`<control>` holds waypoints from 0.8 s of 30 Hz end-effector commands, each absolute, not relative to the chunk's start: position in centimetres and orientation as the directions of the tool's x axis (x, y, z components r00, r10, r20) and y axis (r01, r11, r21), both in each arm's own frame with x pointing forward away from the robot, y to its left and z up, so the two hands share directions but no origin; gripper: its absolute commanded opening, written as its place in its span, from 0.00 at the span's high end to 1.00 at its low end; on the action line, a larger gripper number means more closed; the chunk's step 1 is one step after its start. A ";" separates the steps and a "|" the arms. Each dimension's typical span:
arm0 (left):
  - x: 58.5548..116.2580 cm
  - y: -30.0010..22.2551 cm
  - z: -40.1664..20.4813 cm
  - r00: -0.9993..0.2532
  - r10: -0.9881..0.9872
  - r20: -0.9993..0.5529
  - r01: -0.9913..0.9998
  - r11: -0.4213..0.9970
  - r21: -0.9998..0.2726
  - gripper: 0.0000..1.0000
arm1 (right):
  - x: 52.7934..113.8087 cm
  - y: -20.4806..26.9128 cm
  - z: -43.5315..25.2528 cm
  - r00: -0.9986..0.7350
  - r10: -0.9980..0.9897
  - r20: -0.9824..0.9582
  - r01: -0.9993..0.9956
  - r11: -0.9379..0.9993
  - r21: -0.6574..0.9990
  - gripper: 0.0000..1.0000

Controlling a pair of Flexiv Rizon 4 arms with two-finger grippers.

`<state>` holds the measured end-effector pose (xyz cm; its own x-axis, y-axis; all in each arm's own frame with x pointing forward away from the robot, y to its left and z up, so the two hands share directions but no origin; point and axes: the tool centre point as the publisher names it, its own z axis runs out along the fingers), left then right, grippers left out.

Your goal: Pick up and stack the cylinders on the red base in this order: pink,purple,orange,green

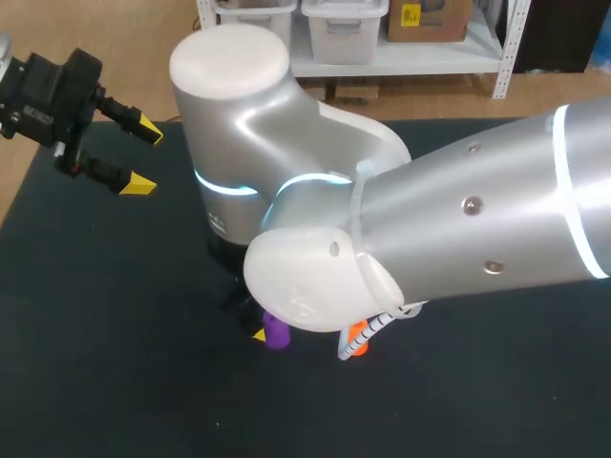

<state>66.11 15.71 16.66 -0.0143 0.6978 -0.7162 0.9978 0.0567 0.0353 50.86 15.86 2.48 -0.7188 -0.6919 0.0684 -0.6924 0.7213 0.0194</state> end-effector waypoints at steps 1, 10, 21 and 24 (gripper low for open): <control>66.0 15.8 16.5 -0.011 0.695 -0.719 0.998 0.056 0.040 0.00 | 50.8 15.9 2.4 -0.721 -0.689 0.068 -0.690 0.724 0.020 1.00; 66.0 15.8 16.5 -0.011 0.695 -0.719 0.998 0.056 0.040 0.00 | 52.1 14.6 7.4 -0.765 -0.643 0.030 -0.643 0.766 0.006 1.00; 66.0 15.8 16.5 -0.011 0.695 -0.719 0.998 0.056 0.040 0.00 | 60.3 10.9 17.5 -0.867 -0.483 -0.124 -0.488 0.872 0.017 1.00; 66.0 15.8 16.5 -0.011 0.695 -0.719 0.998 0.056 0.040 0.00 | 63.0 9.9 18.7 -0.891 -0.432 -0.141 -0.439 0.898 0.021 1.00</control>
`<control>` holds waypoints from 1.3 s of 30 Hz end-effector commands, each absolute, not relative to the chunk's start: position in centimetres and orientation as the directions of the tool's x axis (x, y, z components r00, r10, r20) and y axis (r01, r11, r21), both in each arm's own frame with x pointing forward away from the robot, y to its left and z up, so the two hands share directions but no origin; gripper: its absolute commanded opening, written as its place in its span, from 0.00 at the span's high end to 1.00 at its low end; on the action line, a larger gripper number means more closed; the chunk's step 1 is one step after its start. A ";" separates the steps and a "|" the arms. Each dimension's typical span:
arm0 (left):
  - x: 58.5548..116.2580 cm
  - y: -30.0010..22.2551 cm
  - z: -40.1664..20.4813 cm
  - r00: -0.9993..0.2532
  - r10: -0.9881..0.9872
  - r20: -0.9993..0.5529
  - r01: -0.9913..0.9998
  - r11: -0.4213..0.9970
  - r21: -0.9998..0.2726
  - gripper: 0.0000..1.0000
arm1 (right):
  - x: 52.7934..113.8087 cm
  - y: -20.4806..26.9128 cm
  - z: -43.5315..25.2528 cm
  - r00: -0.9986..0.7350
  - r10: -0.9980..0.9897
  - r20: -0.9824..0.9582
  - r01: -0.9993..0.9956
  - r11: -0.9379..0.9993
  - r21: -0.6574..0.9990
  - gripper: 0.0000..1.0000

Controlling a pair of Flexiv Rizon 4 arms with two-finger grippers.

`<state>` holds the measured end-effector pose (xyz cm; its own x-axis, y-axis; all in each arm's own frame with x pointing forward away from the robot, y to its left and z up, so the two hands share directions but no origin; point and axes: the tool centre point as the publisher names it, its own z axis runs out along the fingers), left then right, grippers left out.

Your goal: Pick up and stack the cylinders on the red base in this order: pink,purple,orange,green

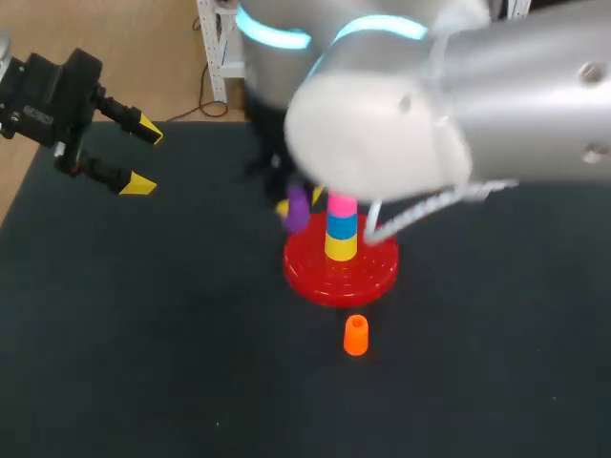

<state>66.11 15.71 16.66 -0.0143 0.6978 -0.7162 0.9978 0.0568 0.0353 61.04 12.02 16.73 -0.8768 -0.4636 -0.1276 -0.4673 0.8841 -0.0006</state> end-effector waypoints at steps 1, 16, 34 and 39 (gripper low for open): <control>66.0 15.8 16.5 -0.011 0.695 -0.719 0.998 0.056 0.040 0.00 | 63.7 9.5 19.1 -0.897 -0.417 -0.145 -0.424 0.905 0.025 1.00; 66.0 15.8 16.5 -0.011 0.695 -0.719 0.998 0.056 0.040 0.00 | 65.1 6.6 19.9 -0.919 -0.373 -0.130 -0.382 0.923 0.052 1.00; 66.0 15.8 16.5 -0.011 0.695 -0.719 0.998 0.056 0.040 0.00 | 62.8 6.0 19.9 -0.907 -0.410 -0.092 -0.415 0.909 0.039 1.00; 66.0 15.8 16.5 -0.011 0.695 -0.719 0.998 0.056 0.040 0.00 | 63.3 6.3 19.3 -0.913 -0.402 -0.077 -0.405 0.913 0.039 1.00</control>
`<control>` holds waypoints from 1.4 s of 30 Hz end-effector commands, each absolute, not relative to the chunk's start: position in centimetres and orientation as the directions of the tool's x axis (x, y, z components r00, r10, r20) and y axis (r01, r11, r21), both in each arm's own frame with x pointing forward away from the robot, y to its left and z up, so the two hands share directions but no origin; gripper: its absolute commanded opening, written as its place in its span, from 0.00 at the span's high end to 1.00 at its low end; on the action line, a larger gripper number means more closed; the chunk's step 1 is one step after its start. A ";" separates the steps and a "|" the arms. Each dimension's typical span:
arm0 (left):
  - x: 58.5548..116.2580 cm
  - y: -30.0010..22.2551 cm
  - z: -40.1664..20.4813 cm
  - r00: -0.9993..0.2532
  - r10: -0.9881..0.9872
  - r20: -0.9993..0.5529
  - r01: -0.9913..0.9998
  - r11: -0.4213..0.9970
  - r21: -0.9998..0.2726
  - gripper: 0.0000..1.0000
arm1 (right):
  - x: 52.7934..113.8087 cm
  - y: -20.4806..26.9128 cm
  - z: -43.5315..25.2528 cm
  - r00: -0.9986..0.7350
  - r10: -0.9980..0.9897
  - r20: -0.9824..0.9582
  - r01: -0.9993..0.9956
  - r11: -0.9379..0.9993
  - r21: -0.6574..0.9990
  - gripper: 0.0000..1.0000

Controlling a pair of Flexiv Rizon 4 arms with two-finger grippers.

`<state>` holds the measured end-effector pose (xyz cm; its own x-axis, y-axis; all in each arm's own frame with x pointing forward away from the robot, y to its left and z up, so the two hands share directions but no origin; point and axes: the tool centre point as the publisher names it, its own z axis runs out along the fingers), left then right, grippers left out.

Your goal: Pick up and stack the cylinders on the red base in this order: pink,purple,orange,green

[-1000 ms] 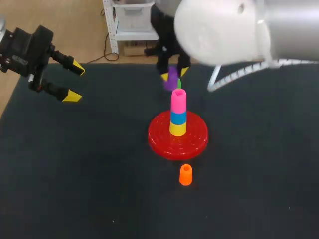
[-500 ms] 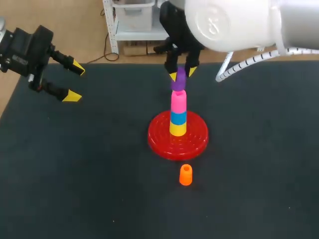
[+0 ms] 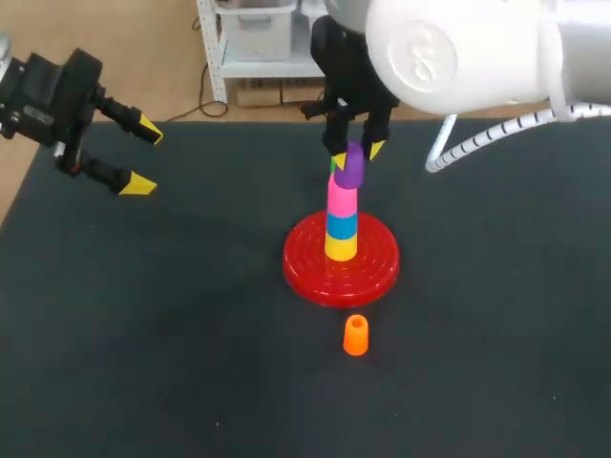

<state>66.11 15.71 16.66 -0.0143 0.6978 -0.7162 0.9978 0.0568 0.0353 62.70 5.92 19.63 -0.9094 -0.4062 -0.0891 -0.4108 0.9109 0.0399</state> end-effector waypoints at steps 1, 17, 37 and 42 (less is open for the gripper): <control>66.0 15.8 16.5 -0.011 0.695 -0.719 0.998 0.056 0.040 0.00 | 63.4 6.3 19.2 -0.913 -0.401 -0.075 -0.404 0.914 0.039 1.00; 66.0 15.8 16.5 -0.011 0.695 -0.719 0.998 0.056 0.040 0.00 | 65.1 7.2 18.3 -0.916 -0.400 -0.041 -0.401 0.916 0.021 1.00; 66.0 15.8 16.5 -0.011 0.695 -0.719 0.998 0.056 0.040 0.00 | 64.1 6.4 16.2 -0.927 -0.375 -0.019 -0.375 0.925 0.052 1.00; 66.0 15.8 16.5 -0.011 0.695 -0.719 0.998 0.056 0.040 0.00 | 63.6 6.0 17.8 -0.926 -0.370 -0.080 -0.374 0.926 0.048 0.00</control>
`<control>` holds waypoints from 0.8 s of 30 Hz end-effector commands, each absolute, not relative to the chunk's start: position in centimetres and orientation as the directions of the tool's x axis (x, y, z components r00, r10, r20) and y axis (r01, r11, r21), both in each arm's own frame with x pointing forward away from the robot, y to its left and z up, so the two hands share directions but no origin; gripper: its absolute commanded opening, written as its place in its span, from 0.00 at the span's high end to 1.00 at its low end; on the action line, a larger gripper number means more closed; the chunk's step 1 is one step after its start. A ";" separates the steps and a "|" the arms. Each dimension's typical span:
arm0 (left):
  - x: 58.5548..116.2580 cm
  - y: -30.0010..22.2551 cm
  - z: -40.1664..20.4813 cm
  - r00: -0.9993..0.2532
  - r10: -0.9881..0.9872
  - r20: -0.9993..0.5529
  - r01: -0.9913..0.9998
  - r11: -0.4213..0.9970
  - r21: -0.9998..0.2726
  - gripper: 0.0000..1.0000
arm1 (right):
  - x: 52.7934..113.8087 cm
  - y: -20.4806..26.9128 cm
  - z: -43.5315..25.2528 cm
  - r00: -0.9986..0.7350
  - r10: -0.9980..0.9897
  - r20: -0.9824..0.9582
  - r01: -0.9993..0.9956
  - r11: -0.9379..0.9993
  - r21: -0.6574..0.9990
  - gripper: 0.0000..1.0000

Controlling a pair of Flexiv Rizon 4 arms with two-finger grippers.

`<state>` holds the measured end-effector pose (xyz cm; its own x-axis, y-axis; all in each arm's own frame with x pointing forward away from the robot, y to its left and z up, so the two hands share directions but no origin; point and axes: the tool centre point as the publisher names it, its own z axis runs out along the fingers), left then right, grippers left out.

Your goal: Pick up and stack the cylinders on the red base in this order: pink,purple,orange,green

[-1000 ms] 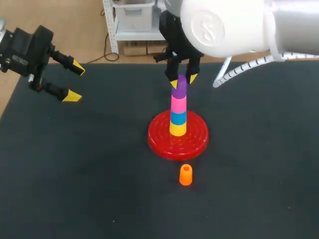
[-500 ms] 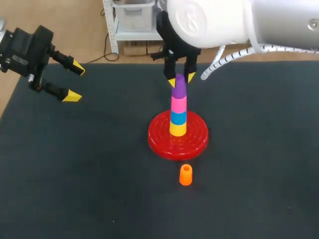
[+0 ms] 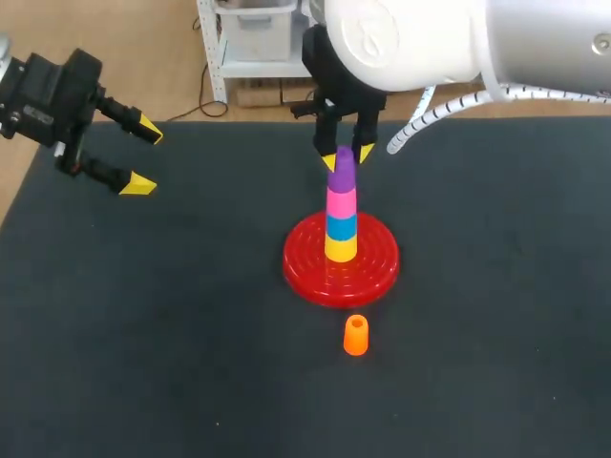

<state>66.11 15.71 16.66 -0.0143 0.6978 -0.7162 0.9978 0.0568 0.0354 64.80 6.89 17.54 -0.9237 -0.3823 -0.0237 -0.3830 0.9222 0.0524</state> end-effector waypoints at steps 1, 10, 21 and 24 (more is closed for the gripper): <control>66.0 15.8 16.5 -0.011 0.695 -0.719 0.998 0.056 0.040 0.00 | 63.4 5.8 18.2 -0.926 -0.366 -0.093 -0.372 0.927 0.049 0.00; 66.0 15.8 16.5 -0.011 0.695 -0.719 0.998 0.056 0.040 0.00 | 60.3 4.2 21.1 -0.921 -0.348 -0.172 -0.364 0.929 0.069 0.00; 66.0 15.8 16.5 -0.011 0.695 -0.719 0.998 0.056 0.040 0.00 | 53.9 3.5 18.0 -0.902 -0.395 -0.172 -0.409 0.910 0.059 0.00; 66.0 15.8 16.5 -0.011 0.695 -0.719 0.998 0.056 0.040 0.00 | 52.1 3.7 16.1 -0.889 -0.420 -0.180 -0.435 0.899 0.054 0.00</control>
